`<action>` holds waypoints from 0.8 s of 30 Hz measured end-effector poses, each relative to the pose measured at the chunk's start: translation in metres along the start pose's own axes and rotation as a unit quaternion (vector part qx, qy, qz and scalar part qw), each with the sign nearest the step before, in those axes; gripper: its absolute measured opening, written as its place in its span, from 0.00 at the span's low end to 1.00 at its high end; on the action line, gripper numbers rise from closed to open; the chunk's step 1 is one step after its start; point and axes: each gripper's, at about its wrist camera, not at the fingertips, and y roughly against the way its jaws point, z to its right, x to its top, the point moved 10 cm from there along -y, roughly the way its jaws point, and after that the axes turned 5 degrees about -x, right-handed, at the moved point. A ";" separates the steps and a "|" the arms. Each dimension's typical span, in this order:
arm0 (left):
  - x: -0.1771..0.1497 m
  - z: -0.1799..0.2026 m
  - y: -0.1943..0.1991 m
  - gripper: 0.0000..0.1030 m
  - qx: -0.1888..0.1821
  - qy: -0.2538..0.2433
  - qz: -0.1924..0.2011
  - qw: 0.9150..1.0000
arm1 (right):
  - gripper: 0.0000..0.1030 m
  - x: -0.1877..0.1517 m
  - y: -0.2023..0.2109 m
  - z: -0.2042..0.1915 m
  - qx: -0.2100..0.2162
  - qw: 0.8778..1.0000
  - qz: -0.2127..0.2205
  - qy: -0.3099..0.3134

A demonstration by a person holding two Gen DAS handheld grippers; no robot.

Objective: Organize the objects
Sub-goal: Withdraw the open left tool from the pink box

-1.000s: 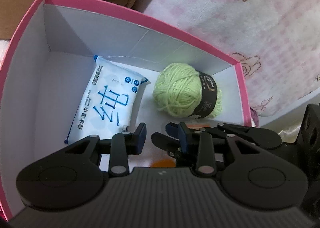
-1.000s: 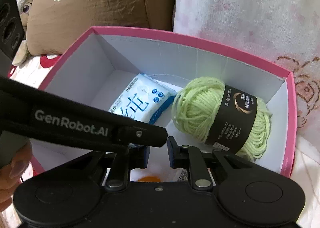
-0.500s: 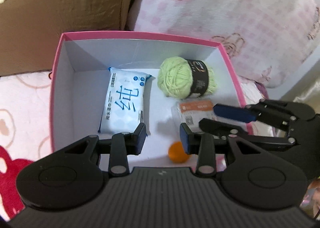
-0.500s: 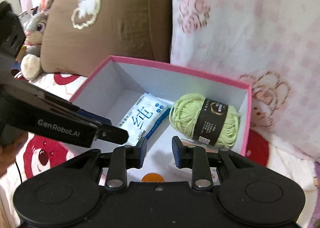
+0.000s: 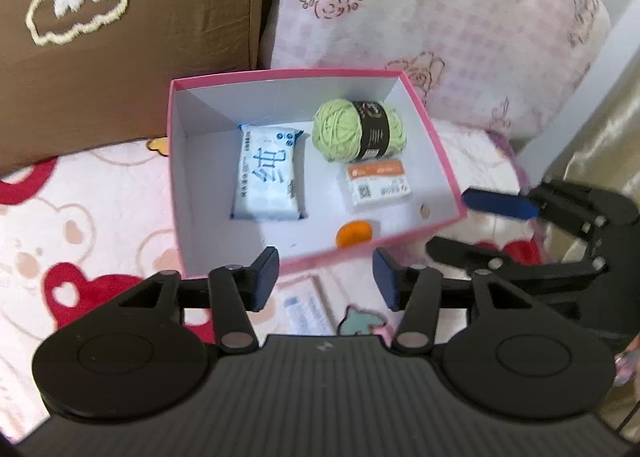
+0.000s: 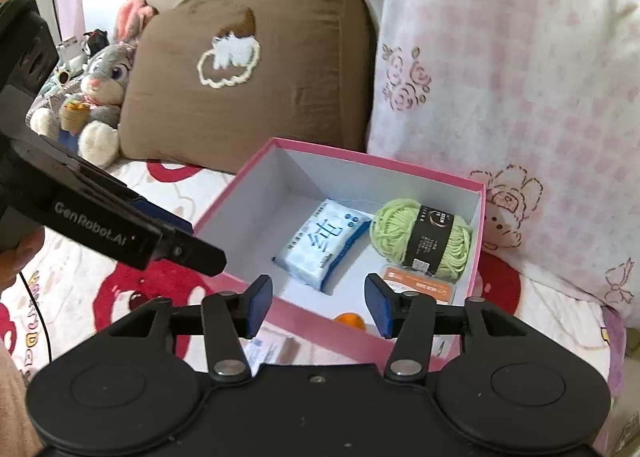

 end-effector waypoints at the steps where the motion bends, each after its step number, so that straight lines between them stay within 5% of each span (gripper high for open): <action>1: -0.004 0.001 0.003 0.53 0.009 -0.005 -0.006 1.000 | 0.57 -0.001 0.005 -0.002 0.000 1.000 0.001 0.000; 24: -0.076 0.005 0.060 0.64 0.030 -0.043 -0.041 0.998 | 0.72 -0.039 0.084 -0.056 0.017 1.000 0.001 0.021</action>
